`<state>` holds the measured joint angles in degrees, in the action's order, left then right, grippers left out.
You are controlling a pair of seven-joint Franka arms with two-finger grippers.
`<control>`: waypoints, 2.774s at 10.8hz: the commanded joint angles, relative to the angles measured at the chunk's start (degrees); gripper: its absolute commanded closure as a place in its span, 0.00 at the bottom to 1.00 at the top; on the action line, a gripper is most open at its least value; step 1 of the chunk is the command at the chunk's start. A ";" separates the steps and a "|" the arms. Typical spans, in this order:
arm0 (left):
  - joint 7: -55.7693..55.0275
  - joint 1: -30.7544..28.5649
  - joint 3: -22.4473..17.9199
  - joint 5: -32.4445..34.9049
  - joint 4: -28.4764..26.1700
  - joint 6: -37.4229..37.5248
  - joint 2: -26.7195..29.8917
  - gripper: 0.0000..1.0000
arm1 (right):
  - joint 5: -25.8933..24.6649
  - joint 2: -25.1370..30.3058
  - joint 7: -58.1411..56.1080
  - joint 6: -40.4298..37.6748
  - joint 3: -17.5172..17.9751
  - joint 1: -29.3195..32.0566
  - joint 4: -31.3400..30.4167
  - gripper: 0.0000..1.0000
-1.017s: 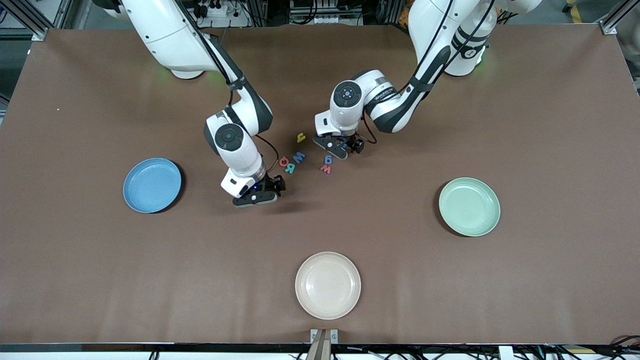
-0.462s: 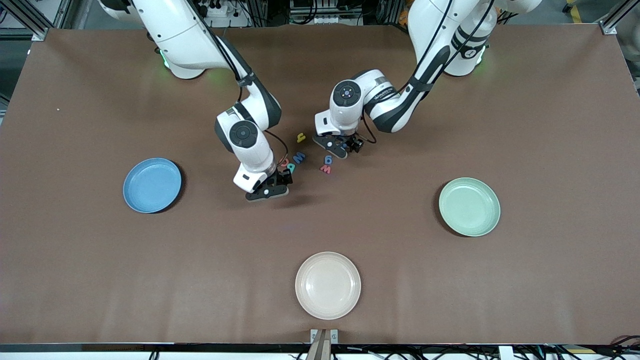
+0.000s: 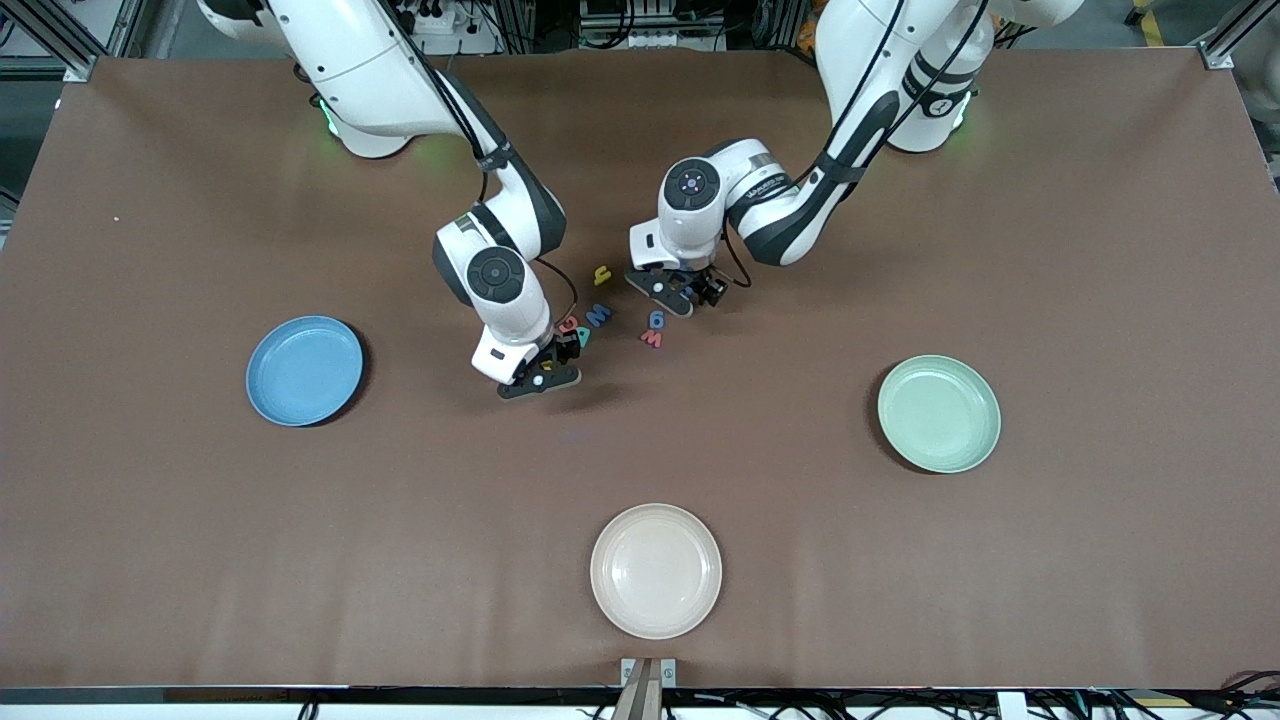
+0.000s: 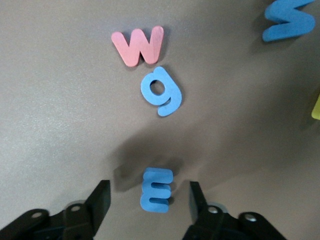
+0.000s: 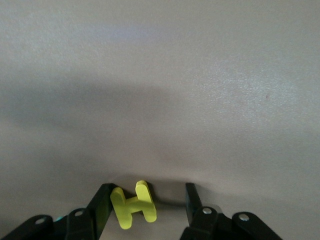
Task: Sort uppercase to blue plate, lowercase to green plate
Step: 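Pinch the E with the left gripper while the right gripper grasps the H, then carry the E to the green plate while the right gripper drops the H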
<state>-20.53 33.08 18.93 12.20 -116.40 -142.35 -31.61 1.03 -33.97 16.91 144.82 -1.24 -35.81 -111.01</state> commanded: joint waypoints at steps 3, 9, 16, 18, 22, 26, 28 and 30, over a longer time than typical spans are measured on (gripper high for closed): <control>-2.06 0.93 -0.38 2.04 -0.40 -0.39 0.23 0.32 | 0.28 0.31 -2.23 -1.12 -0.07 0.12 0.18 0.62; -2.24 0.84 -0.38 3.45 -0.40 -0.39 -0.56 0.37 | 0.46 3.02 -9.77 -13.65 -2.00 3.80 5.27 0.89; -2.68 -0.73 -0.65 3.45 0.48 -0.39 -0.30 0.99 | 0.55 8.13 -43.07 -26.42 -17.54 11.20 4.59 0.91; -2.94 -5.19 -0.56 3.10 0.48 0.66 3.81 1.00 | 0.55 8.13 -46.43 -28.09 -20.54 11.81 2.39 0.91; -2.24 -15.21 -0.64 2.92 3.89 12.06 10.85 1.00 | 0.64 7.78 -46.35 -23.53 -20.99 12.16 -2.10 0.24; 6.96 -34.09 -0.21 2.75 6.01 15.17 10.87 1.00 | 5.96 8.31 -45.57 -25.98 -20.38 11.20 -1.57 0.23; 11.20 -40.53 -0.21 2.66 6.97 15.08 7.98 1.00 | 11.79 8.39 -39.01 -26.43 -17.32 9.10 -1.66 0.24; 11.21 -42.92 -0.21 2.74 9.42 14.82 3.33 1.00 | 12.06 9.44 -31.63 -25.56 -12.58 5.94 -1.57 0.25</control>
<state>-8.81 -9.12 17.70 13.99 -110.48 -127.98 -24.08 12.45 -26.79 -20.47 119.21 -17.00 -27.69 -111.86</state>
